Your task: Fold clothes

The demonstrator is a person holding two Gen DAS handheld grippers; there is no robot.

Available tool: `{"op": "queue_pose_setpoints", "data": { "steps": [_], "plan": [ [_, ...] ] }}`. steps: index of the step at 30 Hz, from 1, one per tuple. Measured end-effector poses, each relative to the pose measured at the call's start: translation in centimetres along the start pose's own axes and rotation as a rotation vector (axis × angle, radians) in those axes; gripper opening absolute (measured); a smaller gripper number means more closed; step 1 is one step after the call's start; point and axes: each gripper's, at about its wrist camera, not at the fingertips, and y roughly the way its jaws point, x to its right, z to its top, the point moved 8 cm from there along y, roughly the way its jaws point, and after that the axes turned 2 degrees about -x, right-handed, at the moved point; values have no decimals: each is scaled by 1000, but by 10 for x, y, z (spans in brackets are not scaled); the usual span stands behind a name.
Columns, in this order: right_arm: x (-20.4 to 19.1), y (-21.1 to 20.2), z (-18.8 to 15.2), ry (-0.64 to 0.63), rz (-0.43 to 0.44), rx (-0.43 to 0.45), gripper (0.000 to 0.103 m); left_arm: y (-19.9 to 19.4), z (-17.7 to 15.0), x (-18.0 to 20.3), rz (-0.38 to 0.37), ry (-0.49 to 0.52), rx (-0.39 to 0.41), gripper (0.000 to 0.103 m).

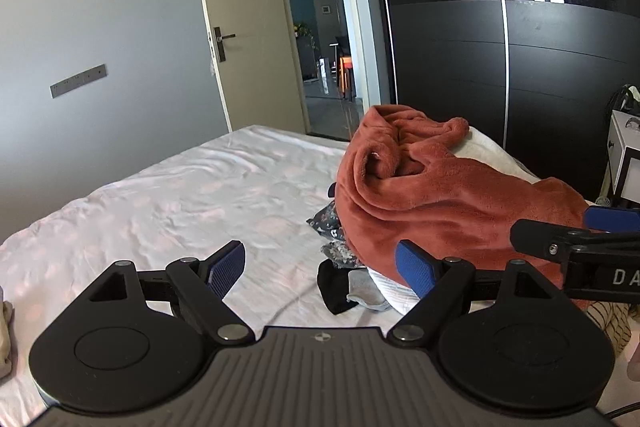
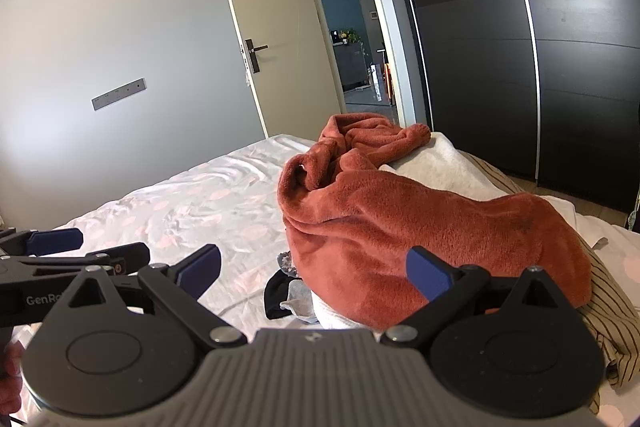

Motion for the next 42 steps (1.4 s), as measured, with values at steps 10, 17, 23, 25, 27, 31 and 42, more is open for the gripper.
{"op": "queue_pose_setpoints", "data": {
  "steps": [10, 17, 23, 25, 27, 31, 42],
  "plan": [
    [-4, 5, 1, -5, 12, -21, 100, -8, -1, -8, -48, -44, -2, 83],
    [-7, -6, 0, -13, 19, 10, 100, -1, -6, 2, -20, -26, -14, 83],
    [-8, -4, 0, -16, 18, 10, 100, -1, -8, -2, -27, -47, -18, 83],
    [-8, -4, 1, -17, 17, 14, 100, -2, -9, -3, -26, -48, -18, 83],
    [-9, -5, 3, -18, 16, 20, 100, -2, -9, -3, -28, -51, -20, 83],
    [-9, -5, 4, -20, 15, 27, 100, -2, -9, -4, -34, -59, -24, 83],
    [-8, -5, 0, -10, 23, 18, 100, -2, -13, -4, -33, -58, -39, 83]
  ]
}}
